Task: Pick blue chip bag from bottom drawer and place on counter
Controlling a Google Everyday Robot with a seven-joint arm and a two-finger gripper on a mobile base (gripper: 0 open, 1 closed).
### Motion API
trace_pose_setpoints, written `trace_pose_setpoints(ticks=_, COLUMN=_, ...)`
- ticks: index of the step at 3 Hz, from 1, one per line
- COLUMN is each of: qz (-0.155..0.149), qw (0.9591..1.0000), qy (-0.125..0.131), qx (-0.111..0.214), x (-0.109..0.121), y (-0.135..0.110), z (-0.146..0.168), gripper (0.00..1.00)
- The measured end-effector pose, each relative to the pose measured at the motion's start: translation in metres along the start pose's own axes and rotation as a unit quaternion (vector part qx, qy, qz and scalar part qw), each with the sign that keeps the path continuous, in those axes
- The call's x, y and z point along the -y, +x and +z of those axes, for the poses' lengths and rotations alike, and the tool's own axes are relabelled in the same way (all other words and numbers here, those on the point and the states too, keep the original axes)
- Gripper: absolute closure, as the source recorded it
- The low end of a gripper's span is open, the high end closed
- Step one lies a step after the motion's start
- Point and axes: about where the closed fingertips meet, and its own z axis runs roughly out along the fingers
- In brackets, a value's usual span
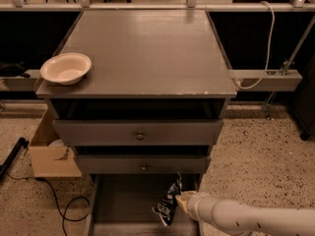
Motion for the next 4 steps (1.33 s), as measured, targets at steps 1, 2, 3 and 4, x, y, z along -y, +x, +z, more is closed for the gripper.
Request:
trace_pose_setpoints(ticks=1, qz=-0.002, qw=1.0, qy=0.0, qx=-0.001, x=-0.001, y=-0.001, z=0.001, gripper=1.0)
trace_pose_setpoints(ticks=2, qz=-0.024, qw=0.9994, qy=0.021, qx=0.012, x=0.006, y=-0.031, z=-0.018, gripper=1.0)
trace_pose_setpoints(ticks=3, qz=-0.035, qw=0.9982, qy=0.037, qx=0.031, x=0.018, y=-0.058, z=-0.049, gripper=1.0)
trace_pose_setpoints(ticks=4, qz=-0.044, qw=0.9963, qy=0.058, qx=0.045, x=0.03, y=-0.079, z=-0.081, gripper=1.0)
